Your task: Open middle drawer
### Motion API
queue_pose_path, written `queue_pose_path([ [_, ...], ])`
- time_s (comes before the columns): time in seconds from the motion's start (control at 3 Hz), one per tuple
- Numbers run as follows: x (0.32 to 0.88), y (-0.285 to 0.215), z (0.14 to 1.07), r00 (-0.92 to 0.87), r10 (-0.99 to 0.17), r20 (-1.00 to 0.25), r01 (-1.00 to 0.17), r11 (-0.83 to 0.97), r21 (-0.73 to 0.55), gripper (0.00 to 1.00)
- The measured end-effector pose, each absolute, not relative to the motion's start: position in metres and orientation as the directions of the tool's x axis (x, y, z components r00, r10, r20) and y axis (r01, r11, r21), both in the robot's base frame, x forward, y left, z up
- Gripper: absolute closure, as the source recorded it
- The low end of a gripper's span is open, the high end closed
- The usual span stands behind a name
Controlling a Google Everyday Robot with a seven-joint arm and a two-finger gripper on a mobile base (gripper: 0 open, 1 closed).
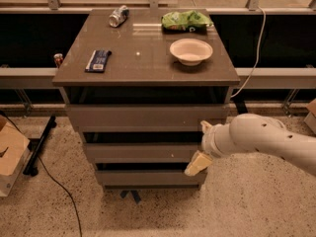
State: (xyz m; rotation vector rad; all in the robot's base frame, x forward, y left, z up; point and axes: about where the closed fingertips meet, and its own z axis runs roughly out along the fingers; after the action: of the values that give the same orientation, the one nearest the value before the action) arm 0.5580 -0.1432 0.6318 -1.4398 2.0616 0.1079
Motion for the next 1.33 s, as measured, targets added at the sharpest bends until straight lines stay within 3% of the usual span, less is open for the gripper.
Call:
queue_pose_path([
  [1.33,0.568,-0.14,0.564,-0.278,-0.8,-0.532,-0.867,0.448,-0.22,0.0],
])
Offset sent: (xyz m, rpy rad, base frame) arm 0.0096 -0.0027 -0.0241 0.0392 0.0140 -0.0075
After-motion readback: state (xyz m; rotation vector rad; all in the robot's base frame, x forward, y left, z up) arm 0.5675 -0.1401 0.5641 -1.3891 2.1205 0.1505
